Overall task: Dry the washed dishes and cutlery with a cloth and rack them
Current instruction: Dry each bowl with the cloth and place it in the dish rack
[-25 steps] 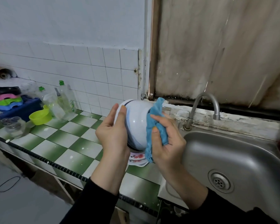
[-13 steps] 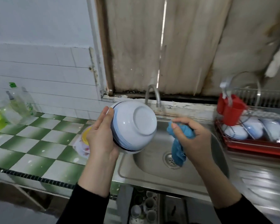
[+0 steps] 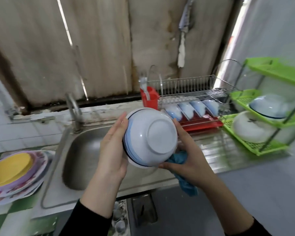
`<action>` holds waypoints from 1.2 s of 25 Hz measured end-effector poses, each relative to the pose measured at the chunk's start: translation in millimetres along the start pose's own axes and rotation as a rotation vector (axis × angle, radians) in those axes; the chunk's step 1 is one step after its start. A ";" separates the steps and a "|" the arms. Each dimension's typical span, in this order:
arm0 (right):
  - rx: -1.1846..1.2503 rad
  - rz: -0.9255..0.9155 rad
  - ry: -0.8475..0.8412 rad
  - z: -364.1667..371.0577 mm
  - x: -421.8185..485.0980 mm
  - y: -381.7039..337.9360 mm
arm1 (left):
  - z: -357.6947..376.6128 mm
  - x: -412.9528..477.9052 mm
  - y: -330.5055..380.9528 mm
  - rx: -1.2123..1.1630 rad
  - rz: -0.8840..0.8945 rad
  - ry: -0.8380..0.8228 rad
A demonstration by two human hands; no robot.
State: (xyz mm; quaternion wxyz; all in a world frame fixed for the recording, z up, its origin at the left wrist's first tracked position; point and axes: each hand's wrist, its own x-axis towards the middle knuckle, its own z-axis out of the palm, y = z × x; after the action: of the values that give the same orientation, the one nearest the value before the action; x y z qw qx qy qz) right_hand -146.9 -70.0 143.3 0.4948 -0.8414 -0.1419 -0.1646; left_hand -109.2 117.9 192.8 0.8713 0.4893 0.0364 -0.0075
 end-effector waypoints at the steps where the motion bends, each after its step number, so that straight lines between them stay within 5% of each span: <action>1: -0.007 0.022 0.042 -11.0 -3.7 5.4 | 12.0 2.6 -7.7 0.052 0.021 -0.051; 7: -0.078 0.097 0.251 -74.8 -7.9 40.3 | 75.1 39.5 -55.0 0.453 0.064 -0.515; 16: -0.231 0.318 0.539 -169.8 26.4 114.9 | 209.8 148.6 -135.3 1.216 0.559 -0.965; 25: -0.330 0.457 0.928 -236.3 58.3 177.9 | 356.2 215.9 -192.2 1.236 0.849 -1.276; 30: -0.435 0.647 1.077 -247.5 67.3 199.9 | 412.8 227.5 -221.4 1.280 0.756 -1.523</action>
State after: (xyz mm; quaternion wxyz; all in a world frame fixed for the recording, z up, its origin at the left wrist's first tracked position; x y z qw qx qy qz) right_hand -39.4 -376.5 127.2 0.3399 -0.7226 0.4211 -0.4301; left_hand 130.0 -344.6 202.1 0.1906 0.7021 -0.6836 -0.0583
